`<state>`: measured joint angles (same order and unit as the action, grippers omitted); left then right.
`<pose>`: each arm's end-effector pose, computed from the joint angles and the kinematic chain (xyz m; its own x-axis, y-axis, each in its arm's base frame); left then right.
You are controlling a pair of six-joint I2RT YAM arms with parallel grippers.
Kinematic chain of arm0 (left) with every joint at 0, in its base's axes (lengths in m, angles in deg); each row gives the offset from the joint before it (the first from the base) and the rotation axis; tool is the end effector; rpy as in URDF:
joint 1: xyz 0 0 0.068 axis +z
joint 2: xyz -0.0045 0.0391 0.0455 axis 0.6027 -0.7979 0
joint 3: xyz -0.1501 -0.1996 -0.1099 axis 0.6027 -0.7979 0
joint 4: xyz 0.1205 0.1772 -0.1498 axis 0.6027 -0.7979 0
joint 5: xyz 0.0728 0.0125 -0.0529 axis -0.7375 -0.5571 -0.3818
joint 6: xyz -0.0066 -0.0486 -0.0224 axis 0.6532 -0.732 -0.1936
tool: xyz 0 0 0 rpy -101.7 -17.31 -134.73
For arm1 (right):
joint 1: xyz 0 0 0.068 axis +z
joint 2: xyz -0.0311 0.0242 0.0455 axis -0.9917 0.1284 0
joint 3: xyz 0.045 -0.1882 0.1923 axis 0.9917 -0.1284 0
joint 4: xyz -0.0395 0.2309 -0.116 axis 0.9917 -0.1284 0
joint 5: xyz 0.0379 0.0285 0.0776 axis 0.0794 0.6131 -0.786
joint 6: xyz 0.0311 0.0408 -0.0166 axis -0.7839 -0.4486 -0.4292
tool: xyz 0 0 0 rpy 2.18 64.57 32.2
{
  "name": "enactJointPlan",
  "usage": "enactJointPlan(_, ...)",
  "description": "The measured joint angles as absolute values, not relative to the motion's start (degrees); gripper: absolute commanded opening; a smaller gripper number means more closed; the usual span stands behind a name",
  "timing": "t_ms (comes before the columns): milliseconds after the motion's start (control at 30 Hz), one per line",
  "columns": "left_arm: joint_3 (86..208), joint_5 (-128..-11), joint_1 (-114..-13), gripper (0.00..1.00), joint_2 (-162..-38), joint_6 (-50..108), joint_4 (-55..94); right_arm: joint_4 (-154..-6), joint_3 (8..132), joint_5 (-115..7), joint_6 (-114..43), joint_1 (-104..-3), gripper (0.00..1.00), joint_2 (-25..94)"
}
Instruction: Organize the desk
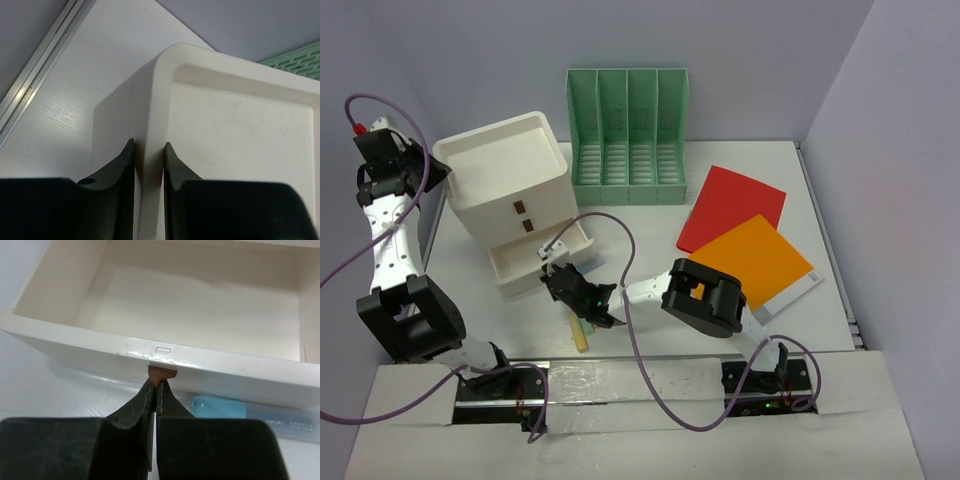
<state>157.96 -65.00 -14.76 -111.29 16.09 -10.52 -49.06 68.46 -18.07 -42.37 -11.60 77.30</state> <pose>0.3228 0.1239 0.3653 -0.3586 -0.5835 -0.7287 -0.3759 0.8048 -0.4595 0.1687 0.4395 0.1476 -0.2725 -0.1405 -0.9518 -0.6451 0.7606 0.0724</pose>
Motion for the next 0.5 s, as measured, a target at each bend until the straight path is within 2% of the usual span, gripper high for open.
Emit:
enactJointPlan(100, 157.96, -64.96, -14.74, 0.0, -111.29, 16.09, -10.53, -49.52, 68.29, -18.59, -42.11, -11.52, 0.42, 77.01)
enactJointPlan(133, 157.96, -64.93, -14.74, 0.0, -111.29, 16.09, -10.54, -50.02, 68.29, -18.82, -42.01, -11.51, 0.43, 76.87)
enactJointPlan(200, 157.96, -64.89, -14.72, 0.0, -111.29, 16.11, -10.52, -51.2, 68.25, -19.36, -41.62, -11.51, 0.59, 76.11)
enactJointPlan(233, 157.96, -64.89, -14.72, 0.0, -111.29, 16.11, -10.54, -51.42, 67.97, -19.9, -41.25, -11.51, 0.59, 75.35)
enactJointPlan(267, 157.96, -64.89, -14.72, 0.0, -111.29, 16.11, -10.54, -51.56, 67.38, -20.38, -40.99, -11.51, 0.68, 74.18)
enactJointPlan(367, 157.96, -64.83, -14.71, 0.0, -111.3, 16.14, -10.55, -52.94, 64.96, -21.31, -40.79, -11.42, 0.76, 68.38)
enactJointPlan(500, 157.96, -64.8, -14.7, 0.03, -111.29, 16.18, -10.56, -59.31, 64.01, -22.61, -41.6, -11.33, 0.76, 58.88)
